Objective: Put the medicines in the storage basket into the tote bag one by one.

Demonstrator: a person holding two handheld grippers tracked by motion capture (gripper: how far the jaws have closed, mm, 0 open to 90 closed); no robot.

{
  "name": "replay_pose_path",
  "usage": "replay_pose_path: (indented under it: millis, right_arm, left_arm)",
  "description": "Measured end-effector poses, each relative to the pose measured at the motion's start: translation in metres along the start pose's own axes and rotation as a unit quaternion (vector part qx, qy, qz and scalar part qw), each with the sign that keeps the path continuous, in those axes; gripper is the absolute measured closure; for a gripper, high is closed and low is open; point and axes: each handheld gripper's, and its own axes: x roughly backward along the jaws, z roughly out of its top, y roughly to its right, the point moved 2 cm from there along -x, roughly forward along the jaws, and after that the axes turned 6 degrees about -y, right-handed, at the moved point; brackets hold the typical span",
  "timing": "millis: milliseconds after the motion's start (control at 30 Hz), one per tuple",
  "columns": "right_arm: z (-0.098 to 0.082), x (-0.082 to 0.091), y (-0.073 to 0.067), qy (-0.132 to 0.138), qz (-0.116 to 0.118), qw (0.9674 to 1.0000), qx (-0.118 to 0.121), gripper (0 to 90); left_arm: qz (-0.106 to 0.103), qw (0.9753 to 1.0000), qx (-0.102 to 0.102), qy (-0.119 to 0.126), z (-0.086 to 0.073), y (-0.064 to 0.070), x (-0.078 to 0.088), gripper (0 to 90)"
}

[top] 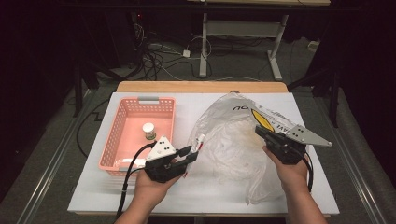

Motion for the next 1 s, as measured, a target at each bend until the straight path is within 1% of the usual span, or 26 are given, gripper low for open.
replay_pose_path:
  millis: [67,133,267,367,500,600,667,733,867,1000]
  right_arm:
    - [0.000,0.000,0.000,0.000,0.000,1.0000,0.000,90.0]
    - [0.000,0.000,0.000,0.001,0.001,1.0000,-0.002,90.0]
    - [-0.001,0.000,0.000,0.000,0.002,1.0000,-0.004,90.0]
    - [-0.001,0.000,0.000,0.001,0.002,1.0000,-0.002,90.0]
    - [0.000,0.001,0.000,0.001,0.003,1.0000,-0.002,90.0]
    - [0.000,0.001,-0.001,0.002,0.004,1.0000,-0.002,90.0]
    - [0.000,0.001,-0.002,0.002,0.005,1.0000,0.001,90.0]
    - [0.000,0.001,-0.003,0.002,0.005,1.0000,0.002,90.0]
    - [-0.001,0.002,-0.005,0.000,0.005,1.0000,0.002,90.0]
    - [0.000,0.003,-0.006,0.002,0.004,1.0000,0.006,90.0]
  left_arm:
    - [-0.008,0.9999,-0.009,-0.006,0.002,0.008,-0.008,68.7]
    - [-0.013,0.9998,-0.013,-0.010,0.004,0.014,-0.018,68.7]
    - [-0.024,0.9994,-0.012,-0.022,0.006,0.020,-0.041,68.7]
    - [-0.029,0.9992,-0.010,-0.026,0.009,0.022,-0.056,68.7]
    - [-0.023,0.9995,-0.001,-0.023,0.013,0.017,-0.071,68.7]
    - [-0.016,0.9995,0.005,-0.028,0.016,0.013,-0.081,68.7]
    - [-0.014,0.9995,0.007,-0.029,0.018,0.010,-0.085,68.7]
    - [-0.016,0.9993,0.009,-0.032,0.021,0.007,-0.090,68.7]
    - [-0.010,0.9989,0.009,-0.045,0.026,-0.001,-0.098,68.7]
    - [-0.010,0.9985,0.015,-0.051,0.030,-0.007,-0.105,68.7]
